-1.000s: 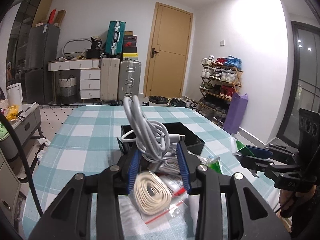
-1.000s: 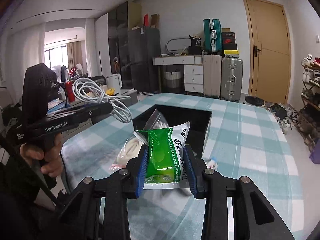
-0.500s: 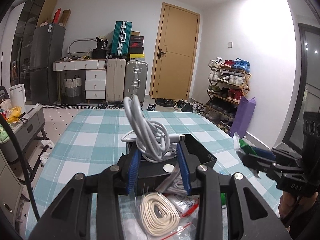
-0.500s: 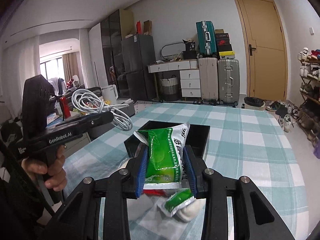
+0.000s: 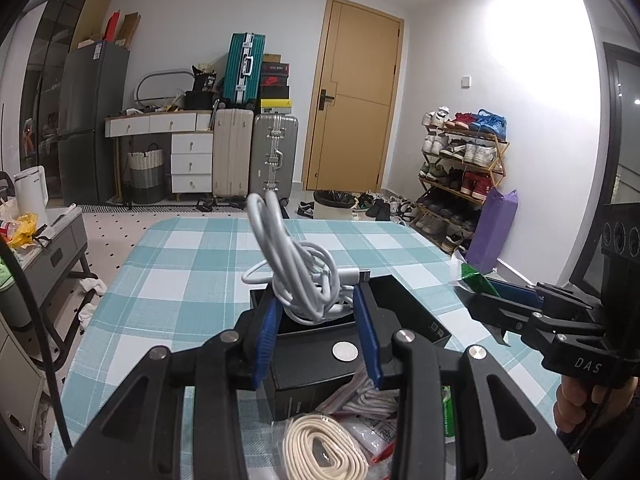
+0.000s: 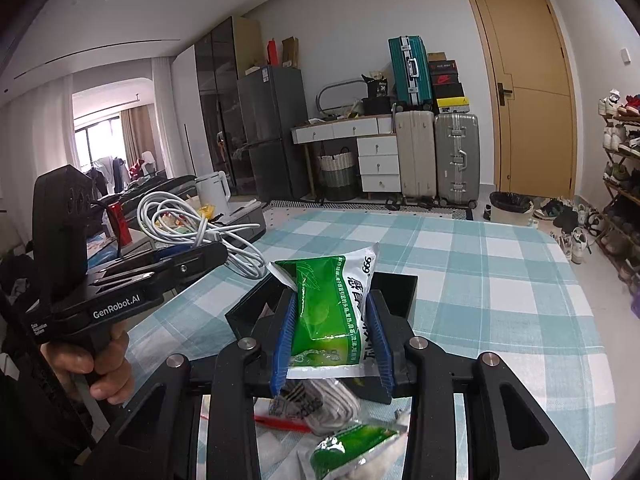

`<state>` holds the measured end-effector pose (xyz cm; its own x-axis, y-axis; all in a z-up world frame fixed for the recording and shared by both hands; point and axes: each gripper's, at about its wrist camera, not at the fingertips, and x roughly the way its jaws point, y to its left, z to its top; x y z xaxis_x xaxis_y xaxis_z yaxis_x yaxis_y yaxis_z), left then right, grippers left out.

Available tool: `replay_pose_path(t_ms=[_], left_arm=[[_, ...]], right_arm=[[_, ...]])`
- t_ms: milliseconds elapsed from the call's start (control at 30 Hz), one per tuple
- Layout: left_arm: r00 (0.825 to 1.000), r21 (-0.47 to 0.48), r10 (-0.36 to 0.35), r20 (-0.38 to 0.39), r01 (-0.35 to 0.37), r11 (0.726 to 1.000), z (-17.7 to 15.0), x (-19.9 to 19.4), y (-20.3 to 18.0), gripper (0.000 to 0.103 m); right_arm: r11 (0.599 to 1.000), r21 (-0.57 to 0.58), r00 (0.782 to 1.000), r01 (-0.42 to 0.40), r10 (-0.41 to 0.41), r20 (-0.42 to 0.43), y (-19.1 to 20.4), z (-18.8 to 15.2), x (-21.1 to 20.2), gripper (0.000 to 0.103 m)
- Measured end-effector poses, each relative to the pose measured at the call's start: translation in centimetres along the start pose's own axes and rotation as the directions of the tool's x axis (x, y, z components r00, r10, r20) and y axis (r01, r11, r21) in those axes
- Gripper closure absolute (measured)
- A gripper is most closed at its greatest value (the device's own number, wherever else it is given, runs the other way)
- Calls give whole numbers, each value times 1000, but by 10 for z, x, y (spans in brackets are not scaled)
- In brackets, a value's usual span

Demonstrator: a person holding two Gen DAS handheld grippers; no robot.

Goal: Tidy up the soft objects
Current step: 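Lift the cable with left tool while right tool carries the packet over the black box, then open left tool to drop the cable into the box while right tool releases the packet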

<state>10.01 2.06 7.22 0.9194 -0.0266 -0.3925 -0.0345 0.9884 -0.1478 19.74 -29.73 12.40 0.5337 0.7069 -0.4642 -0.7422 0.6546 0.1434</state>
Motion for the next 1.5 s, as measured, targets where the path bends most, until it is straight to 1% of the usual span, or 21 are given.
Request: replay_pose_path(t_ms=[467, 600, 667, 833, 1067, 1233, 1433, 1500], left_arm=[[997, -21, 1, -79, -3, 1000, -9, 40, 2, 68], [995, -7, 4, -103, -4, 1000, -14, 50, 0, 68], [993, -7, -7, -115, 6, 1000, -15, 54, -1, 68], [990, 6, -17, -142, 18, 1000, -20, 59, -7, 68], [984, 14, -21, -177, 24, 1000, -24, 67, -10, 68], [979, 45, -7, -202, 17, 999, -29, 69, -14, 68], [977, 72, -5, -212, 21, 997, -29, 71, -19, 67], [977, 75, -3, -215, 20, 997, -29, 71, -19, 67]], right_arm=[[1000, 1, 997, -4, 5, -82, -8, 0, 44, 68], [1000, 3, 994, 5, -5, -108, -15, 0, 56, 68], [1000, 2, 993, 5, -5, -118, -17, -1, 61, 68], [1000, -6, 988, 8, -8, -154, -20, -4, 77, 68], [999, -39, 984, 5, -11, -177, -20, -5, 92, 68], [999, -25, 972, 26, -32, -231, -23, -11, 105, 68], [998, -53, 967, 43, -55, -250, -21, -14, 106, 68], [998, -47, 966, 38, -49, -255, -21, -13, 106, 68]])
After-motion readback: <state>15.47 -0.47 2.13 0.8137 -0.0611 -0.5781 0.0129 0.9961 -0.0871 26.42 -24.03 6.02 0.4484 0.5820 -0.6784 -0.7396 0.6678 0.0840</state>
